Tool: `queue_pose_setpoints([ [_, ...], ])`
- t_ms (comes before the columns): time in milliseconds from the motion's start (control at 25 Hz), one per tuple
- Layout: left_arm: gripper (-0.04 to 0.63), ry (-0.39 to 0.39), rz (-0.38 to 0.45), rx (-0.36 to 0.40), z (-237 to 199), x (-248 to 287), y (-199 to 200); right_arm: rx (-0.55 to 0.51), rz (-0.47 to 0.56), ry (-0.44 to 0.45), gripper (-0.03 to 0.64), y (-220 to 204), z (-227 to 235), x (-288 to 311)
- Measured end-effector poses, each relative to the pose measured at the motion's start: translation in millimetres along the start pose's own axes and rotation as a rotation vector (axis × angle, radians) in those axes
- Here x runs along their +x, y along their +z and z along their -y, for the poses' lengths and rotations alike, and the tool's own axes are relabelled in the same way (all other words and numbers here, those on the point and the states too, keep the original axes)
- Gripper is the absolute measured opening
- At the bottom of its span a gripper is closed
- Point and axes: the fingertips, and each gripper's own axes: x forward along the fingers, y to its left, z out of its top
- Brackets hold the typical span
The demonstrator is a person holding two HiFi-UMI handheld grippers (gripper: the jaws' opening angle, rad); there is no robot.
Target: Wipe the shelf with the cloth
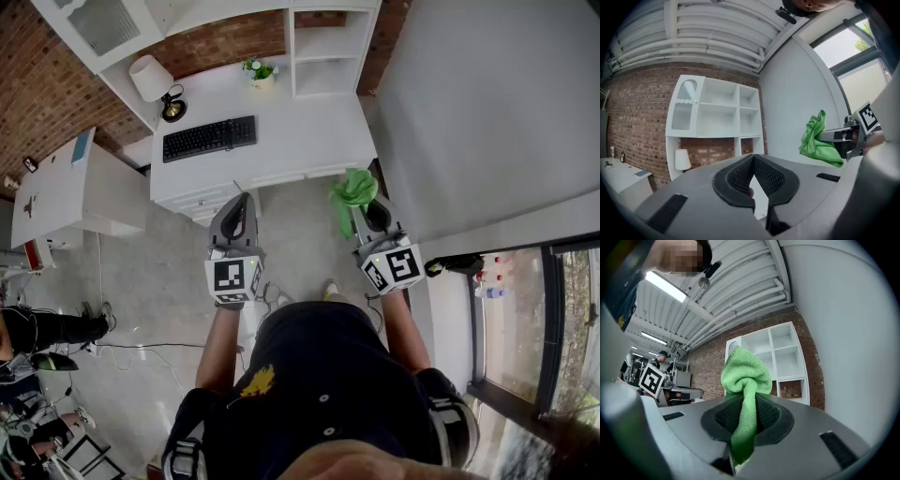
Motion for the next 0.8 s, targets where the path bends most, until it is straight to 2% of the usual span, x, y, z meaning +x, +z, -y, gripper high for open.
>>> queue_pose_setpoints([
  [400,0.017,0.014,0.009,0.001,20.3,26.1,4.2,-0.047,-0.034,0.002,0.046,1.1,38.9,-4.7],
  [560,0.018,0.012,0.014,0.010,38.9,37.5,12.4,-0.032,-0.057,0.005,0.046,-8.0,64.4,-14.4],
  [800,0.017,0.035,0.015,0.032,63.1,51.5,24.2,0.028,-0.028,0.034,0.046,-4.1,105.9,-30.4],
])
